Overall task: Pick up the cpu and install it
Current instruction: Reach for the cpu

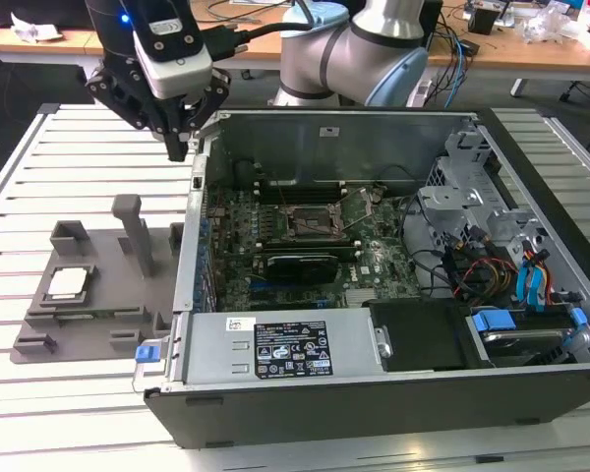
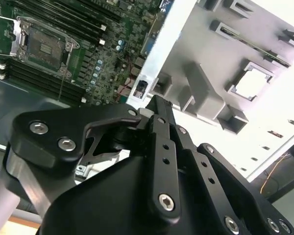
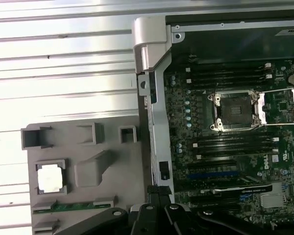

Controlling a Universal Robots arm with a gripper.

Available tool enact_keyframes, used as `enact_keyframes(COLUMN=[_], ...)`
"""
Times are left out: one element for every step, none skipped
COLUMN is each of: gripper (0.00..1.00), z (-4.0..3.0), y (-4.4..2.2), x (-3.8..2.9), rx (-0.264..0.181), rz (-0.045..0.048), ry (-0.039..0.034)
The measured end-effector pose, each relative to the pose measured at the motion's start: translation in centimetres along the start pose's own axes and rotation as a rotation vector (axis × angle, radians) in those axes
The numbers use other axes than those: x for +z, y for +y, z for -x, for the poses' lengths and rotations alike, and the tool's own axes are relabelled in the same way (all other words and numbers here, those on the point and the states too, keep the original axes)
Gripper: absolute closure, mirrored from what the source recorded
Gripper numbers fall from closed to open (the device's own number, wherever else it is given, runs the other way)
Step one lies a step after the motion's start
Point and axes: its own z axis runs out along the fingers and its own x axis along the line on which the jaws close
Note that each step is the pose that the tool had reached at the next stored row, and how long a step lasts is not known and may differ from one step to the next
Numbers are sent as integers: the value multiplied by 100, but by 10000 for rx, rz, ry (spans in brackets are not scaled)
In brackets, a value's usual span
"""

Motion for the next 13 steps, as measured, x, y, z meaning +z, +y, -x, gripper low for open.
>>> enact_keyframes(gripper=[89,89,89,89,89,89,89,89,89,89,89,89,89], z=[-17,-32,-58,-92,-105,-116,-148,-182,-203,-222,-249,-264,-275], y=[-1,-2,-5,-7,-8,-9,-11,-14,-15,-17,-19,-20,-21], x=[-1,-1,-2,-2,-3,-3,-4,-5,-6,-6,-7,-7,-8], rx=[-1,0,-1,-1,-1,-1,-1,0,0,0,-1,-1,-1], rz=[0,0,-1,0,-1,0,-1,0,0,0,0,0,-1], ry=[0,0,0,0,0,0,0,0,0,0,0,1,0])
